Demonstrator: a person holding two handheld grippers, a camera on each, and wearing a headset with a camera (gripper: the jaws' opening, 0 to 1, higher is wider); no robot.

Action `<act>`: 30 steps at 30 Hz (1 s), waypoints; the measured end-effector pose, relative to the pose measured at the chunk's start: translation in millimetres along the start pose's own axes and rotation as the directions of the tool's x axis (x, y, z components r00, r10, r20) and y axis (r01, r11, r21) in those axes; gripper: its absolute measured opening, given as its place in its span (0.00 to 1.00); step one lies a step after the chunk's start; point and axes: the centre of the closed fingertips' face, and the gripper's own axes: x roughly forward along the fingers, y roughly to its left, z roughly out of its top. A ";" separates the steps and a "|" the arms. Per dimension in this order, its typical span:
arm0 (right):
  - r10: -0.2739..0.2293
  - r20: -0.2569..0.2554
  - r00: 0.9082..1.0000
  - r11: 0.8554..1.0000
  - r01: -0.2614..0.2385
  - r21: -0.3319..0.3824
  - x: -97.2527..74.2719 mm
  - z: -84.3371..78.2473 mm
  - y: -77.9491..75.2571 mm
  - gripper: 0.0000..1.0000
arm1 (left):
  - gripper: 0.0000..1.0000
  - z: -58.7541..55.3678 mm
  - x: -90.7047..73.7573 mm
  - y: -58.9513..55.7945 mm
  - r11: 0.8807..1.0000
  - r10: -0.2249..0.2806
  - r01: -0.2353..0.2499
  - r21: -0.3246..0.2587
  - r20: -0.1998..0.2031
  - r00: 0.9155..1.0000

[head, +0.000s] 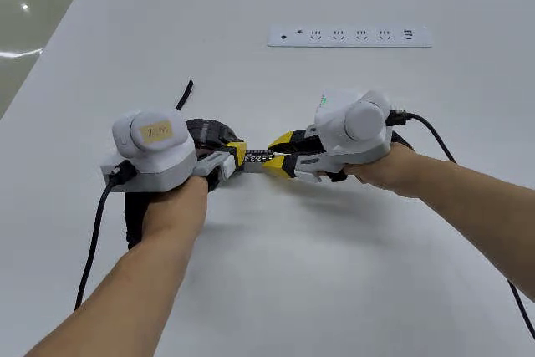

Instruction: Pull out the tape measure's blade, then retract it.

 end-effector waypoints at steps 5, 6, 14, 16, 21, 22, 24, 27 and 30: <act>0.000 -0.002 1.000 1.000 0.000 -0.003 6.9 2.2 0.9 0.12 | 0.58 0.2 -0.3 -0.2 1.000 0.001 -0.001 -0.002 0.001 1.000; 0.001 0.000 1.000 1.000 -0.001 0.000 8.5 3.1 1.2 0.12 | 0.58 0.3 -0.4 -0.3 1.000 0.001 -0.001 -0.003 0.001 1.000; 0.003 0.000 1.000 1.000 -0.003 0.000 17.0 7.1 1.6 0.12 | 0.58 1.0 -0.5 -0.7 1.000 0.000 0.000 -0.008 0.002 1.000; 0.003 -0.001 1.000 1.000 -0.003 -0.001 18.8 8.2 2.0 0.12 | 0.58 1.0 -0.6 -0.9 1.000 -0.001 0.001 -0.009 0.002 1.000; 0.002 -0.004 1.000 1.000 -0.002 -0.004 17.9 7.3 1.4 0.13 | 0.58 1.2 -0.7 -1.1 1.000 0.000 0.000 -0.010 0.004 1.000; 0.001 -0.004 1.000 1.000 -0.001 -0.004 17.9 7.3 1.4 0.13 | 0.58 1.3 -0.7 -1.1 1.000 0.000 0.000 -0.010 0.004 1.000; 0.001 -0.005 1.000 1.000 -0.001 -0.004 17.9 7.1 1.3 0.13 | 0.58 1.3 -0.7 -1.2 1.000 0.000 0.000 -0.010 0.004 1.000; 0.000 -0.017 1.000 1.000 0.000 -0.007 18.6 4.6 2.2 0.13 | 0.59 0.5 -0.8 -2.9 1.000 -0.002 0.002 0.007 0.001 1.000; -0.007 -0.027 1.000 1.000 0.006 -0.017 19.9 3.5 3.1 0.14 | 0.59 -0.4 -0.8 -3.6 1.000 0.004 -0.004 0.024 0.003 1.000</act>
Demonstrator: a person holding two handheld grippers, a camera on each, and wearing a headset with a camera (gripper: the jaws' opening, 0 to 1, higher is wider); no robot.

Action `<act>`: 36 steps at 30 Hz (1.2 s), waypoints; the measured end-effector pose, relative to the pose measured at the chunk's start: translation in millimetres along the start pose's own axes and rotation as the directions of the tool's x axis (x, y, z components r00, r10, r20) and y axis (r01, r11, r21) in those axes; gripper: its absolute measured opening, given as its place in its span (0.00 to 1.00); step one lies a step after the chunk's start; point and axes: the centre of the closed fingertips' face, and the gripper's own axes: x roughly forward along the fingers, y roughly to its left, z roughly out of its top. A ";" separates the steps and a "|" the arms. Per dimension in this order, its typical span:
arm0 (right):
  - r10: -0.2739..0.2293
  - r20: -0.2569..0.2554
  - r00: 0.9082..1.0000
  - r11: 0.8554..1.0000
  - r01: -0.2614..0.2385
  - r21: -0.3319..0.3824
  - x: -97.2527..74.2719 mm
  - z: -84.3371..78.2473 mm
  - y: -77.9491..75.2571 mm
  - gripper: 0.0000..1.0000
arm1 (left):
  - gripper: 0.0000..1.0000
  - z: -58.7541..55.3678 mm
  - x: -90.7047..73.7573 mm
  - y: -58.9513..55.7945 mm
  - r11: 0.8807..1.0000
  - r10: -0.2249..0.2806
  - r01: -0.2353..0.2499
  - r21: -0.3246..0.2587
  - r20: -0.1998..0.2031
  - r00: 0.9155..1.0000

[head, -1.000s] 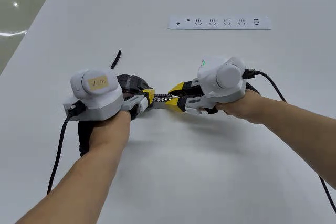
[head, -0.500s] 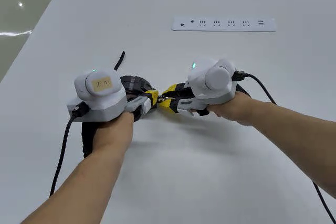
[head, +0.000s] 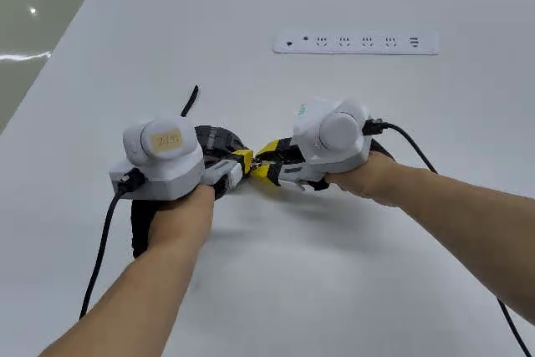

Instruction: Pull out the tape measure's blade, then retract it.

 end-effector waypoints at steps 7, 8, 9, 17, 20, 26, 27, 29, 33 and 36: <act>-0.008 -0.008 1.000 1.000 0.008 -0.001 0.2 -0.1 -0.1 0.14 | 0.60 0.3 0.8 0.6 1.000 0.003 -0.003 0.011 0.009 1.000; -0.009 -0.008 1.000 1.000 0.009 -0.001 0.0 0.1 0.0 0.14 | 0.60 0.4 0.7 0.6 1.000 0.002 -0.002 0.013 0.009 1.000; -0.010 -0.009 1.000 1.000 0.010 0.004 -0.1 0.0 -0.2 0.14 | 0.60 0.4 0.4 0.5 1.000 0.002 -0.002 0.012 0.009 1.000; -0.017 -0.012 1.000 1.000 0.017 0.026 -0.8 -0.4 -0.4 0.16 | 0.61 1.0 0.3 0.3 1.000 0.005 -0.005 0.014 -0.002 1.000; -0.022 -0.009 1.000 0.999 0.022 0.023 -1.7 0.0 -1.1 0.18 | 0.61 1.0 0.6 0.1 1.000 0.000 0.000 0.017 -0.004 1.000; -0.032 0.012 0.999 0.999 0.031 0.030 -6.6 5.1 -3.5 0.21 | 0.62 2.0 1.8 -0.3 0.999 -0.015 0.015 0.032 -0.007 1.000; -0.032 0.010 0.999 0.999 0.032 0.024 -7.1 5.3 -3.6 0.21 | 0.62 1.9 1.8 -0.4 0.999 -0.016 0.016 0.034 -0.008 1.000; -0.032 0.009 0.999 0.999 0.032 0.017 -9.2 5.6 -4.2 0.23 | 0.63 2.4 1.2 0.1 0.999 -0.019 0.019 0.041 -0.009 1.000; -0.042 0.009 0.999 0.999 0.041 0.020 -14.5 5.2 -6.9 0.26 | 0.64 3.8 -0.4 1.4 0.997 -0.030 0.030 0.068 -0.006 1.000; -0.049 0.010 0.999 0.999 0.048 0.017 -18.3 4.8 -7.7 0.29 | 0.67 4.6 -1.5 3.2 0.997 -0.034 0.035 0.071 -0.007 0.999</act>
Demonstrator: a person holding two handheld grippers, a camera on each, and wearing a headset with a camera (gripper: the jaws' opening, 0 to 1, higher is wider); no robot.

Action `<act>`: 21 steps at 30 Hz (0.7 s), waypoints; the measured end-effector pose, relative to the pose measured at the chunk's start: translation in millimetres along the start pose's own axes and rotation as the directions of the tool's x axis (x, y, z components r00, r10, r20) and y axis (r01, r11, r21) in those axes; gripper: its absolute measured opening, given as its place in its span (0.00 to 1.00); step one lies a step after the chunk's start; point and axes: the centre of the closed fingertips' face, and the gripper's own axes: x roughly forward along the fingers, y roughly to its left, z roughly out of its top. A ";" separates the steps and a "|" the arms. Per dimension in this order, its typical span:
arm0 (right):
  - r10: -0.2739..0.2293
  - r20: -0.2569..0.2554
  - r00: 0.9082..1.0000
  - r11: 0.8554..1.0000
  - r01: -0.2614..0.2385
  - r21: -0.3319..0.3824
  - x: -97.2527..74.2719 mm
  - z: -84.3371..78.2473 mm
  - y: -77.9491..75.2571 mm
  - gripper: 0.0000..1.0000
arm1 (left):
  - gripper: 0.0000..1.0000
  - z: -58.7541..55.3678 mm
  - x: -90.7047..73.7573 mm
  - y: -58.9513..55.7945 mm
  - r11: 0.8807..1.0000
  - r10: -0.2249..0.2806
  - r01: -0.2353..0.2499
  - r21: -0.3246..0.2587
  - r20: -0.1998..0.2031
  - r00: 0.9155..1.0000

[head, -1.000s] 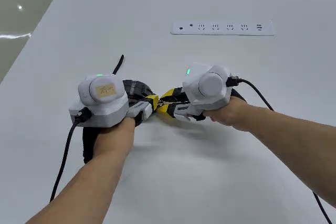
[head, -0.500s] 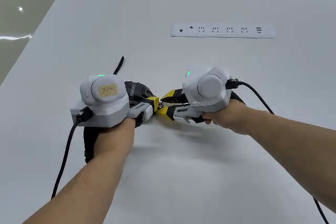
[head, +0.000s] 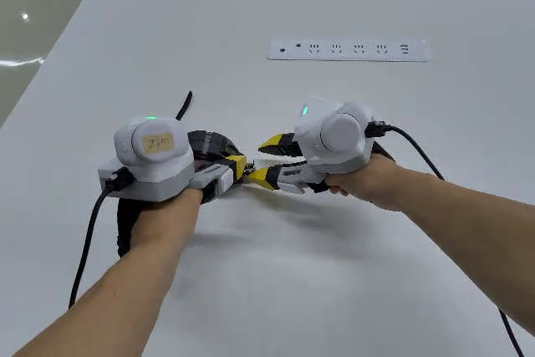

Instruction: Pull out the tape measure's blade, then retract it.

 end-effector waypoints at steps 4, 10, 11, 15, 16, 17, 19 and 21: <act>-0.005 0.002 1.000 1.000 0.005 0.000 -4.2 -0.3 -1.1 0.32 | 0.68 1.1 -1.6 0.9 1.000 -0.010 0.009 0.008 0.003 1.000; -0.057 0.015 0.998 0.998 0.056 0.017 -31.1 -3.8 -8.5 0.36 | 0.70 6.5 -8.6 4.5 0.995 -0.069 0.067 0.070 0.029 0.997; -0.061 0.014 0.998 0.998 0.061 0.016 -33.5 -4.9 -8.7 0.36 | 0.70 6.1 -8.5 4.1 0.994 -0.076 0.074 0.077 0.028 0.997; -0.081 0.013 0.997 0.996 0.080 0.029 -45.7 -8.5 -10.1 0.40 | 0.74 5.6 -10.6 3.0 0.990 -0.103 0.100 0.100 0.027 0.994; -0.090 0.017 0.996 0.995 0.089 0.039 -50.2 -8.9 -10.5 0.41 | 0.74 5.6 -11.4 1.7 0.987 -0.118 0.114 0.110 0.027 0.993; -0.103 0.014 0.995 0.994 0.102 0.048 -54.3 -10.5 -11.8 0.41 | 0.74 5.5 -12.2 -1.1 0.983 -0.141 0.137 0.119 0.024 0.990; -0.110 0.010 0.994 0.992 0.110 0.057 -58.4 -12.1 -12.0 0.45 | 0.76 6.4 -12.9 -2.7 0.981 -0.153 0.149 0.128 0.026 0.988; -0.123 0.010 0.992 0.990 0.123 0.063 -66.1 -15.5 -12.2 0.48 | 0.78 6.8 -14.1 -5.7 0.972 -0.177 0.171 0.161 0.024 0.984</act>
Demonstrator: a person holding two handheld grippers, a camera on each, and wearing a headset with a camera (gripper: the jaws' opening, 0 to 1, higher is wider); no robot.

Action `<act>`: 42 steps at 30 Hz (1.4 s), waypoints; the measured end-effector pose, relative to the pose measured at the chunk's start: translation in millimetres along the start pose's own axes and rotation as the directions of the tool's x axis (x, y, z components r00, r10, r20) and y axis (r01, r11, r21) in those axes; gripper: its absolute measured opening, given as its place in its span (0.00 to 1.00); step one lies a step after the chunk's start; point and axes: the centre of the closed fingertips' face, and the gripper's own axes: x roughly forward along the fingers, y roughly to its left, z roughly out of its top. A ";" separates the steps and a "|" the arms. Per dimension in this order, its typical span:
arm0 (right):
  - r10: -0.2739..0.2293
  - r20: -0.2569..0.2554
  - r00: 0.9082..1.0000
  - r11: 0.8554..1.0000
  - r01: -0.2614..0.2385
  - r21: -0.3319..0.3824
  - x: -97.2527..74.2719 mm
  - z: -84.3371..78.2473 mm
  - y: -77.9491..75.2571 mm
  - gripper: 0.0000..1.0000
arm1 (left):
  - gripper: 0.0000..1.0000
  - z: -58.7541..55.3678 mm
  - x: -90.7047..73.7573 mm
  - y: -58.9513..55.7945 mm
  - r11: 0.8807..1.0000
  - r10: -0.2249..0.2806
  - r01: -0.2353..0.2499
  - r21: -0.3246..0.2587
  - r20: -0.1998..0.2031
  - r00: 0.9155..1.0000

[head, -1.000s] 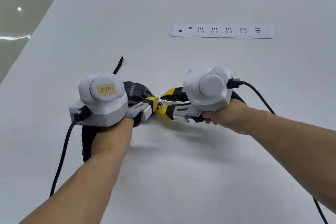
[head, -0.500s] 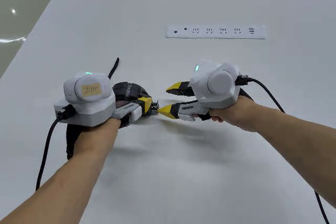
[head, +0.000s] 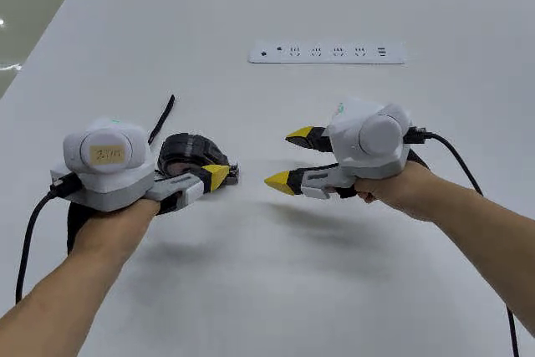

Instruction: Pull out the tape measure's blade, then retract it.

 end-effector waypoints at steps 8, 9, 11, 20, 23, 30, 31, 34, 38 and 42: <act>-0.041 0.012 0.999 0.998 0.040 0.058 -22.6 -9.7 -6.4 0.60 | 0.84 4.6 -3.8 -9.4 0.996 -0.074 0.073 0.055 0.020 0.997; -0.050 0.018 0.999 0.997 0.049 0.061 -28.3 -10.8 -6.2 0.61 | 0.85 4.0 -5.0 -11.2 0.993 -0.091 0.090 0.070 0.018 0.996; -0.065 0.021 0.998 0.995 0.063 0.074 -35.2 -12.8 -7.3 0.62 | 0.87 4.2 -7.3 -14.7 0.990 -0.119 0.116 0.083 0.026 0.993; -0.100 0.025 0.995 0.990 0.097 0.101 -52.6 -21.1 -11.4 0.73 | 0.93 3.7 -11.9 -20.1 0.980 -0.169 0.164 0.108 0.035 0.985; -0.134 0.032 0.990 0.983 0.129 0.127 -70.4 -26.7 -13.0 0.74 | 0.96 4.5 -17.3 -23.9 0.972 -0.203 0.196 0.129 0.050 0.978; -0.160 0.036 0.986 0.975 0.152 0.163 -89.4 -30.7 -9.7 0.82 | 0.98 2.0 -24.4 -27.4 0.961 -0.238 0.229 0.152 0.043 0.970; -0.162 0.038 0.986 0.973 0.153 0.172 -92.3 -31.8 -9.1 0.84 | 0.99 2.8 -26.0 -28.3 0.959 -0.248 0.238 0.152 0.049 0.968; -0.165 0.040 0.985 0.973 0.156 0.172 -99.3 -32.5 -4.1 0.88 | 1.00 4.2 -30.6 -29.6 0.953 -0.261 0.248 0.172 0.055 0.964; -0.171 0.050 0.984 0.970 0.160 0.181 -107.2 -32.7 -0.9 0.92 | 1.00 4.7 -38.0 -33.6 0.943 -0.288 0.272 0.192 0.060 0.956; -0.176 0.058 0.983 0.969 0.162 0.189 -116.7 -29.9 7.0 0.94 | 1.00 2.4 -45.4 -31.0 0.940 -0.287 0.269 0.210 0.060 0.956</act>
